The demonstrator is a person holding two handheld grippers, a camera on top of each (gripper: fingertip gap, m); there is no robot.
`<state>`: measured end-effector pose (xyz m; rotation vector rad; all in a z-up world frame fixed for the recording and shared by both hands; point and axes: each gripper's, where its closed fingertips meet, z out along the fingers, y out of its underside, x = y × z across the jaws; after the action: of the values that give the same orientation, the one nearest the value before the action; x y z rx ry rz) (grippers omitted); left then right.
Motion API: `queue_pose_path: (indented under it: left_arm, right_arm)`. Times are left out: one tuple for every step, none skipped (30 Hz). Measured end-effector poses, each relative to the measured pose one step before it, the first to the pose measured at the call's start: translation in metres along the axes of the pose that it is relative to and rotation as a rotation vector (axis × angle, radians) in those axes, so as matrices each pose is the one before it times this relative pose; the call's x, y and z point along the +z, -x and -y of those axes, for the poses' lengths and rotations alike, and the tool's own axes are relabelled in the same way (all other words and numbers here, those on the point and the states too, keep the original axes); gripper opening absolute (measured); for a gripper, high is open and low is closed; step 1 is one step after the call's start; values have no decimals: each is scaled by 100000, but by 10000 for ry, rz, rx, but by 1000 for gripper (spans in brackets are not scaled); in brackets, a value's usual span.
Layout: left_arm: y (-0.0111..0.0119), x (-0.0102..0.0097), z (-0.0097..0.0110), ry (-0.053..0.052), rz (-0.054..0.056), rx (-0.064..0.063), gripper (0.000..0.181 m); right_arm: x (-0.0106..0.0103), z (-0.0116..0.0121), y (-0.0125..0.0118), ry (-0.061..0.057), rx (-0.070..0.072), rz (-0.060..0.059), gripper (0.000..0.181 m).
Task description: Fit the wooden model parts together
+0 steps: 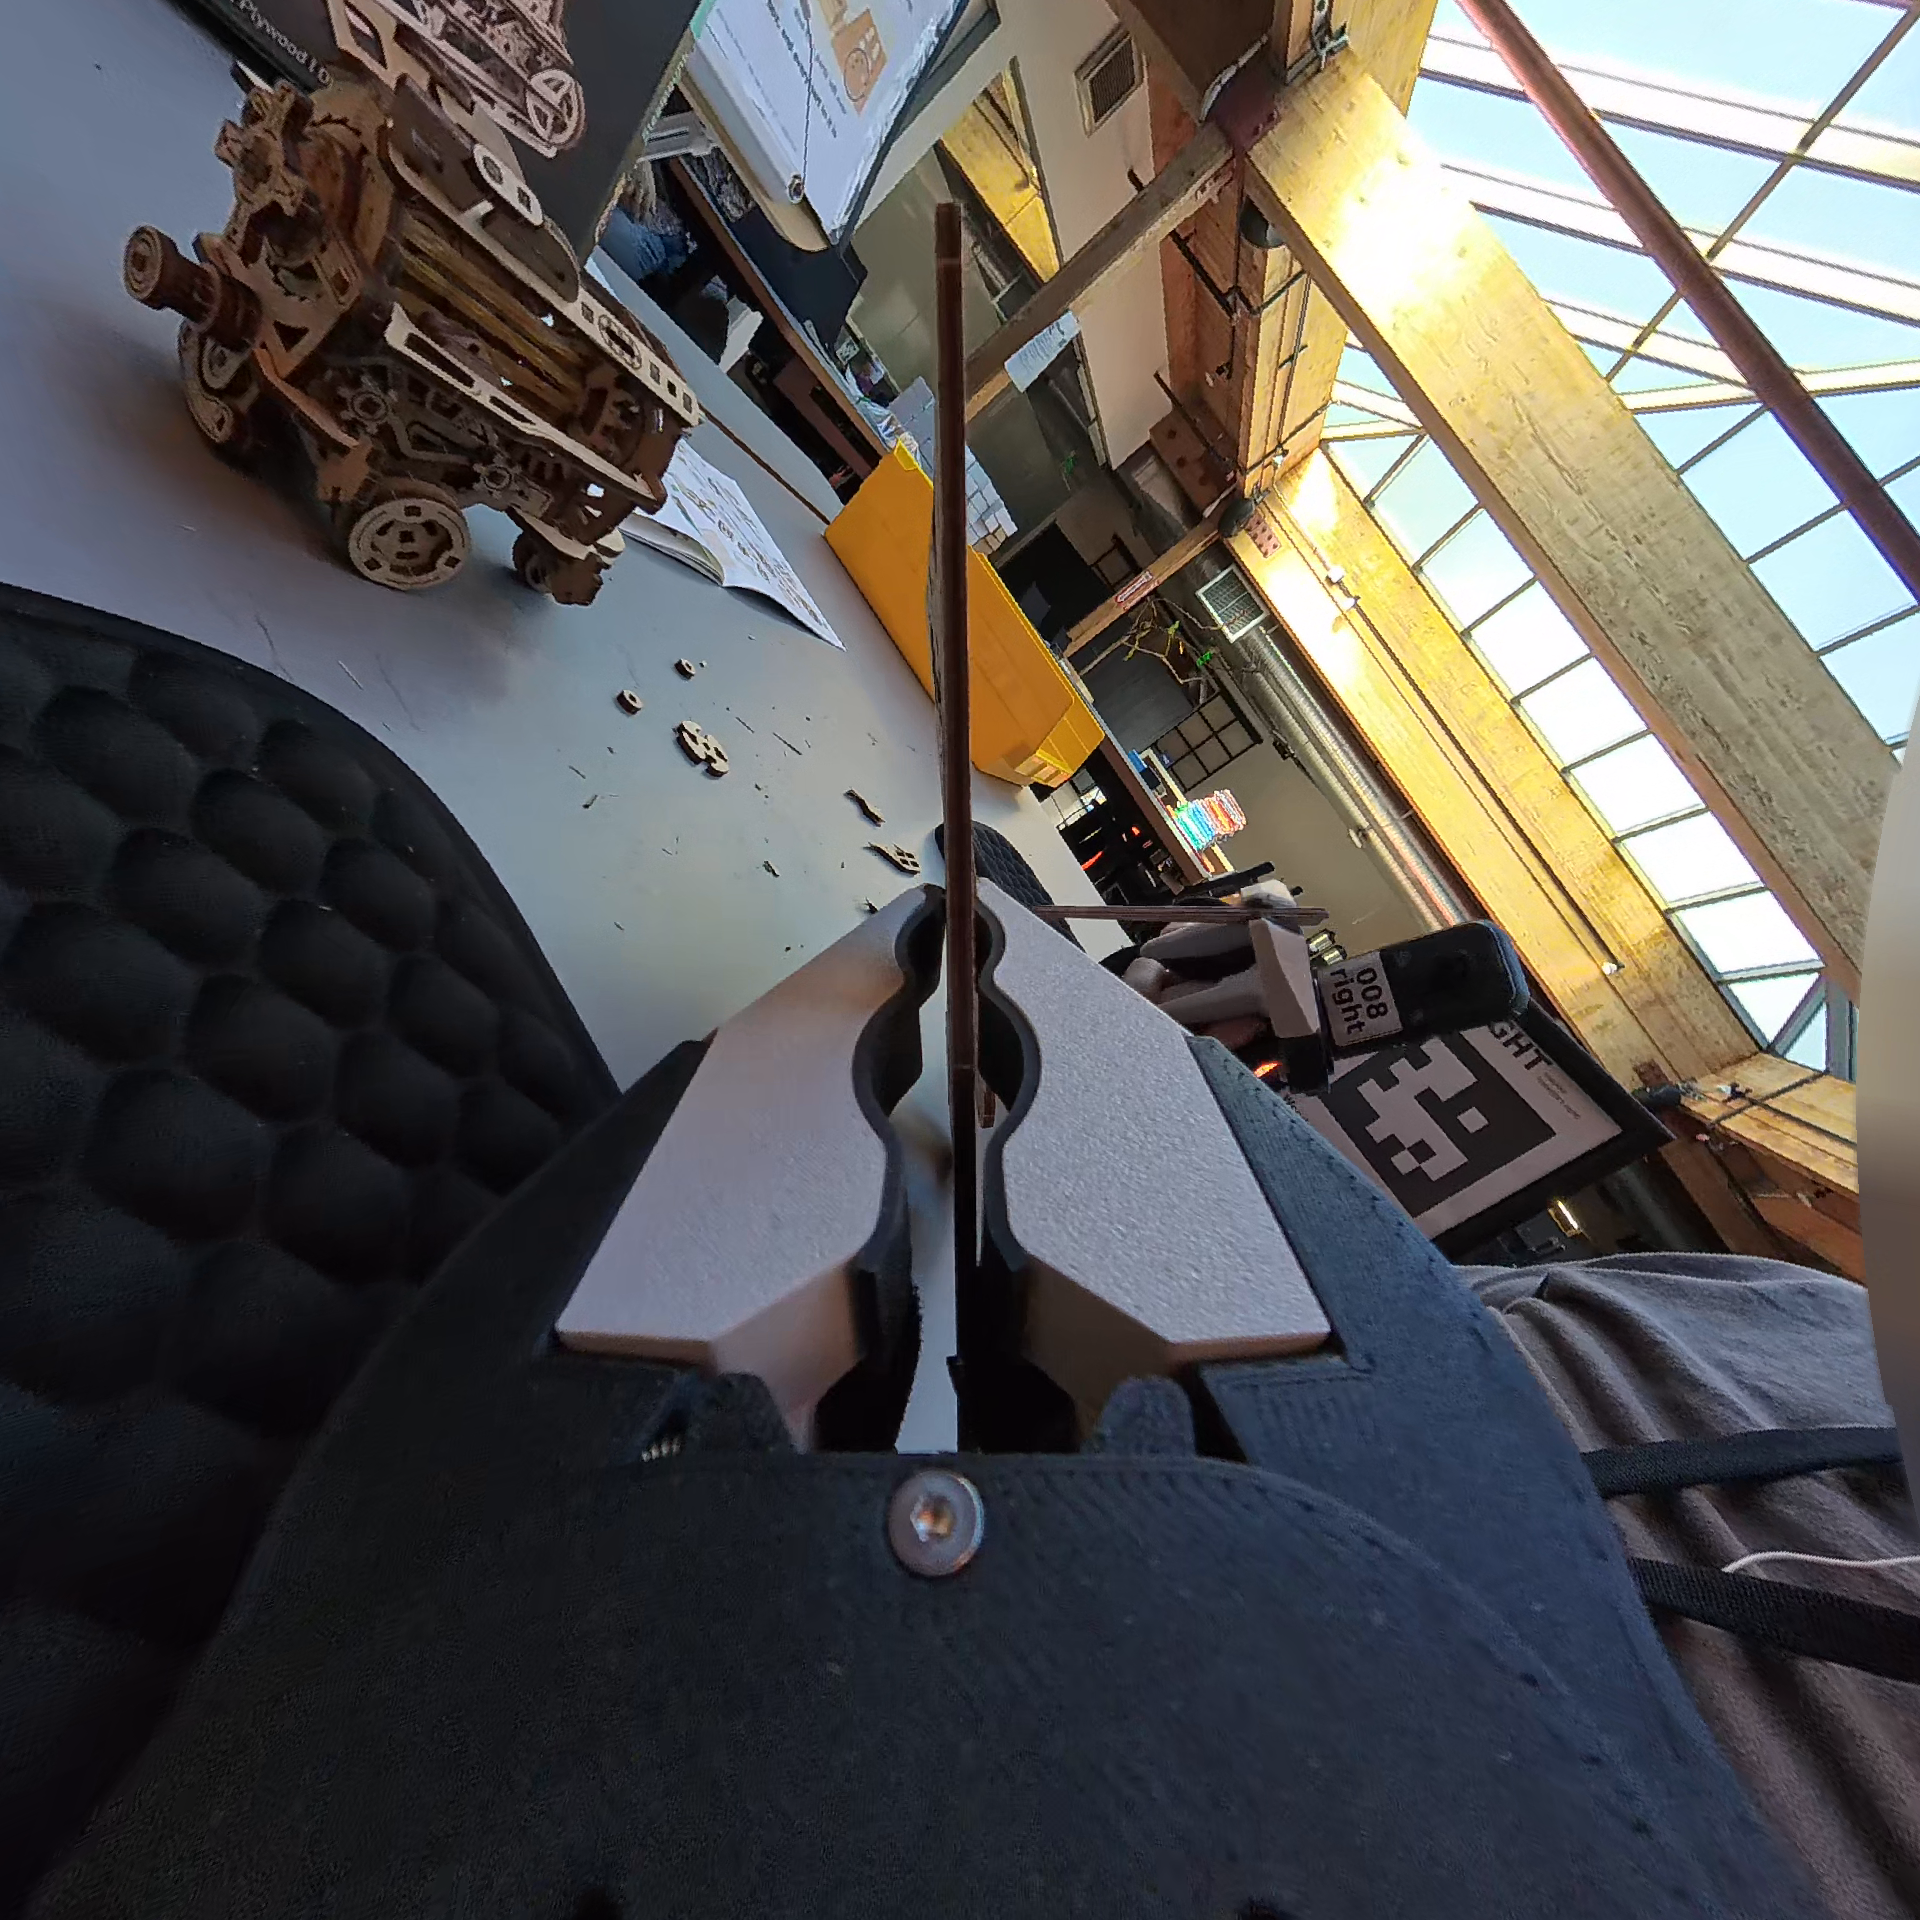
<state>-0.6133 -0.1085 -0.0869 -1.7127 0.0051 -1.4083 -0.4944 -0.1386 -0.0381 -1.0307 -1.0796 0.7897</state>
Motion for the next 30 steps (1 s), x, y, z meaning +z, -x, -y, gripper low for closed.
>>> queue_pose_path:
  left_arm:
    - [3,5,14,3,6,7,1]
    - [-3,1,-7,2,8,5,1]
    - [10,1,1,-1,6,2,1]
    - [12,-3,4,1,-2,-3,1]
    - [5,-4,-4,2,-8,-11,1]
    - [0,-5,0,3,-6,-11,1]
    - [16,-3,-3,1,-3,-6,1]
    - [16,4,11,0,-2,-5,1]
    - [7,5,-7,0,-7,-7,1]
    - [-19,1,7,-1,-10,3,1]
    - [-13,2,-5,0,-3,10,1]
    - [-10,-10,-1,-3,1,10,1]
    - [-7,-6,-5,-1,-4,5,1]
    - [3,-9,-23,3,-5,-1,1]
    - [13,-16,-15,1,3,-7,1]
    - [25,-18,-24,-6,5,-8,1]
    - [21,-11,3,-8,-2,-11,1]
    - [10,-6,-7,-4,-5,-13,1]
    - [6,-1,7,-1,-3,-10,1]
    - [1,-1,-3,2,2,-1,1]
    - [9,3,0,4,2,0,1]
    - [1,11,0,5,4,2,1]
    - [9,9,-8,7,4,3,1]
    - [5,4,2,3,1,-3,1]
    - [9,5,-1,1,-1,-4,1]
    - [-7,11,-5,4,-5,-3,1]
    - [-17,-3,-6,4,-10,-5,1]
    - [-10,-4,8,2,-10,-6,1]
    - [-1,0,-6,0,-4,-6,1]
    - [3,1,-3,-2,-2,-2,1]
  right_arm:
    - [417,69,-75,-13,148,36,1]
    - [444,-67,-64,54,88,31,1]
    - [408,-53,26,33,37,57,2]
    - [370,-8,117,19,27,90,1]
    - [311,-1,158,28,4,78,1]
    - [234,1,140,30,-67,40,1]
    - [169,-14,76,43,-108,4,1]
    - [116,-43,-4,55,-124,-25,1]
    - [68,-68,-91,61,-100,-48,1]
    - [49,-70,-139,45,-36,-36,1]
    - [1,-19,-129,-5,40,-16,1]
    - [-24,31,-116,-46,97,14,1]
    - [-8,27,-79,-37,122,33,1]
    - [-4,28,-98,-38,95,16,1]
    - [-7,82,-112,-55,48,-8,1]
    - [27,75,-80,-39,38,-1,1]
    - [51,102,-29,-29,27,13,1]
    - [65,130,29,-39,11,26,1]
    - [104,149,125,-38,24,55,1]
    - [130,174,240,-49,54,90,1]
    - [184,206,383,-75,79,133,1]
    - [219,164,493,-75,86,164,1]
    - [275,84,554,-43,57,175,1]
    - [314,-64,549,35,2,159,1]
    - [339,-149,512,74,-62,127,1]
    - [347,-170,475,76,-109,106,1]
    - [357,-242,384,106,-122,85,1]
    - [355,-245,290,115,-110,59,1]
    - [346,-194,258,87,-82,65,1]
    - [341,-144,213,66,-58,59,1]
